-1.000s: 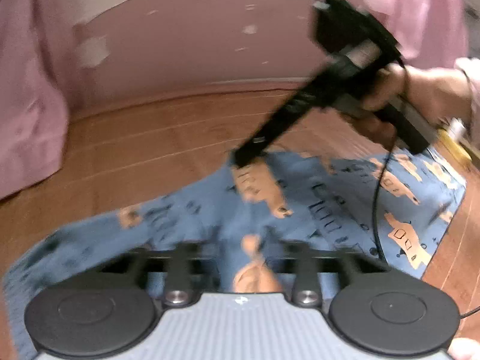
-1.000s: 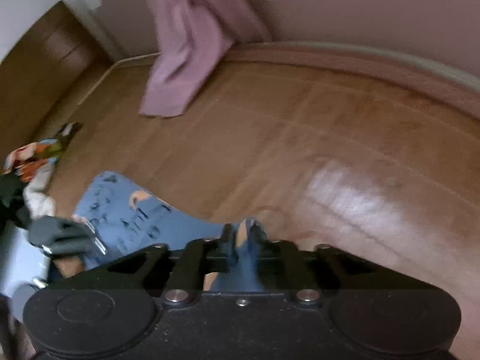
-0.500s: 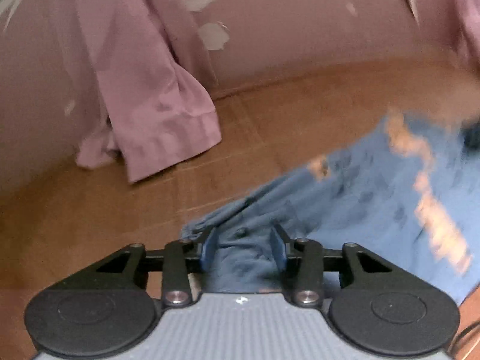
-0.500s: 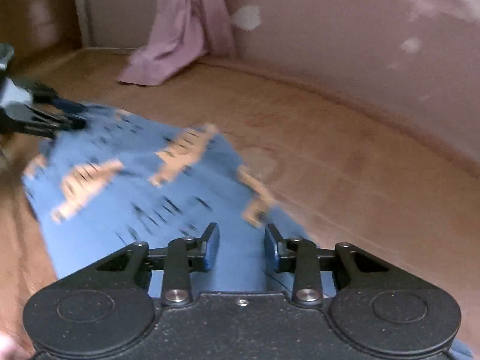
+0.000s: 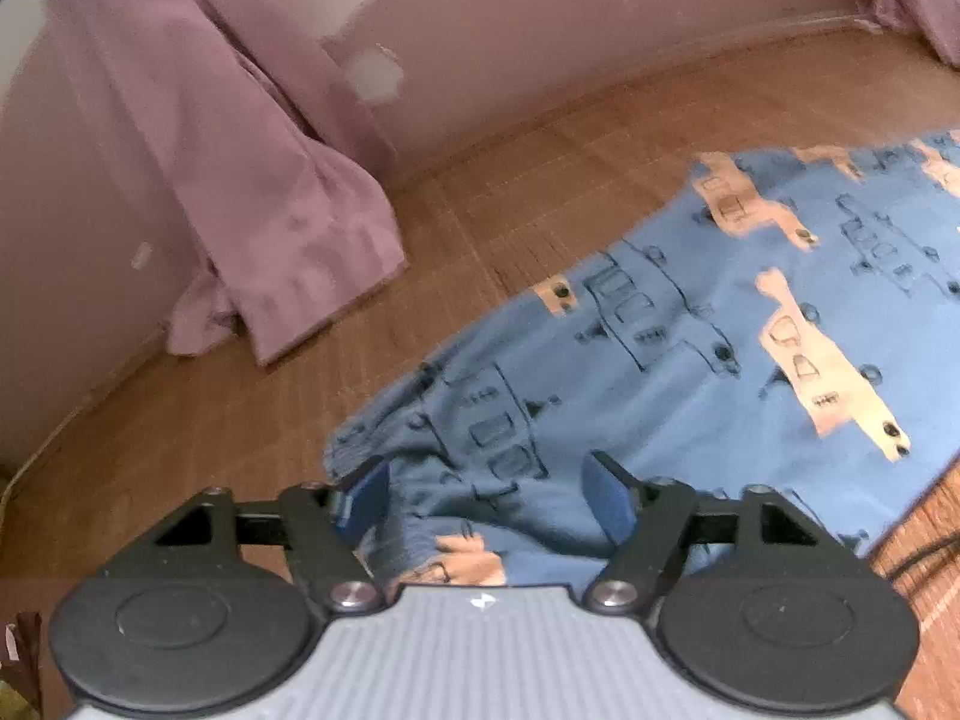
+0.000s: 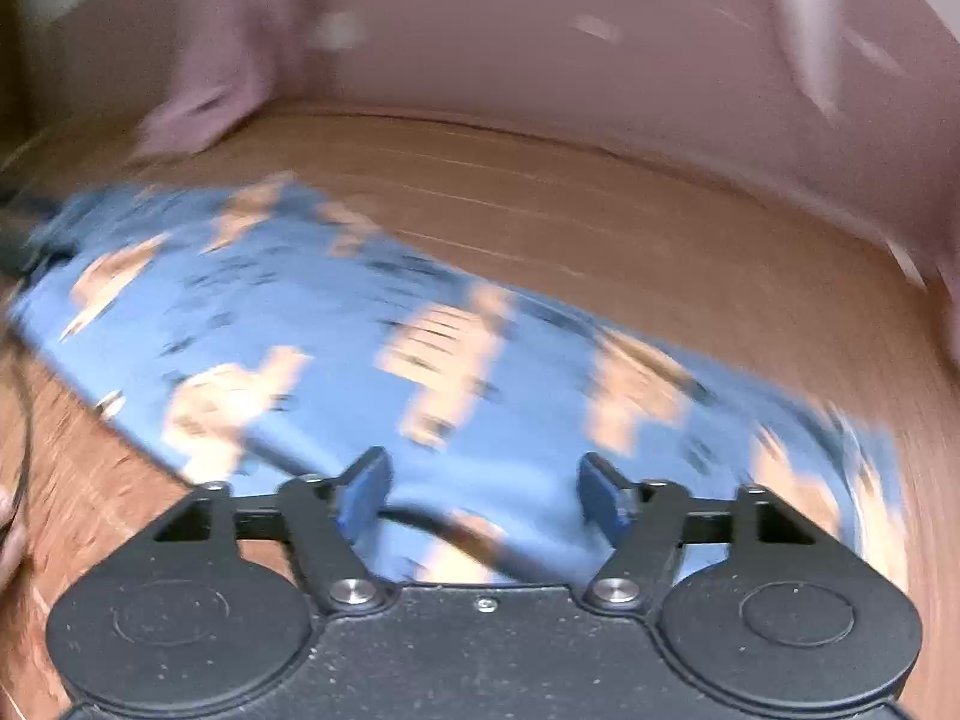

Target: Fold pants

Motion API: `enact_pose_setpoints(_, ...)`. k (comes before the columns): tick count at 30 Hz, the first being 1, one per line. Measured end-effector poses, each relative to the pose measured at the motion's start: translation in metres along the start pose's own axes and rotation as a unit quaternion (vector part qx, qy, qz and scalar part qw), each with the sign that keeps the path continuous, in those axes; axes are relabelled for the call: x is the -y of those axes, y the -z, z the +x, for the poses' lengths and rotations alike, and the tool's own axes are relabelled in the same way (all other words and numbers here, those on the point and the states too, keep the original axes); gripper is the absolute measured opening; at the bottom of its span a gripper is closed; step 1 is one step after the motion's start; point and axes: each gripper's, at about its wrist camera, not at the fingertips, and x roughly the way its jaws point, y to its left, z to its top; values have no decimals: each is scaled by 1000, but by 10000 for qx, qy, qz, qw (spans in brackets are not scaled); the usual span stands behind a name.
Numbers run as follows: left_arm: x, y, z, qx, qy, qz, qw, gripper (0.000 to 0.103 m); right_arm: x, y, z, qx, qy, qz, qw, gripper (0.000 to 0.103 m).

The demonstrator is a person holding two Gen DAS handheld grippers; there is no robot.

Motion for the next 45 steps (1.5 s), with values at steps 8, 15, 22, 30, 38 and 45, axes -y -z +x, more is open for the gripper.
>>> enact_pose_setpoints(8,-23,-30,-12,-315,-360,-875,9950,88,68,23,-52,346,863,1105,9895,98)
enact_pose_setpoints(15,54,-131,-36,374,710,-497,9955,103,116,34,-67,664,822,1850,9771,102)
enact_pose_setpoints(22,201,-258,-34,-119,2292,1180,9661,103,157,43,-64,672,339,1403,9872,102)
enact_pose_setpoints(30,372,-320,-33,283,3182,3652,8744,103,183,56,-74,420,-587,1494,9861,102)
enact_pose_setpoints(38,421,-342,30,-532,4178,3242,8470,73,202,63,-73,469,-780,2012,9753,102)
enact_pose_setpoints(45,422,-346,56,-986,4707,2841,8295,56,217,69,-77,690,-1082,2588,9574,102)
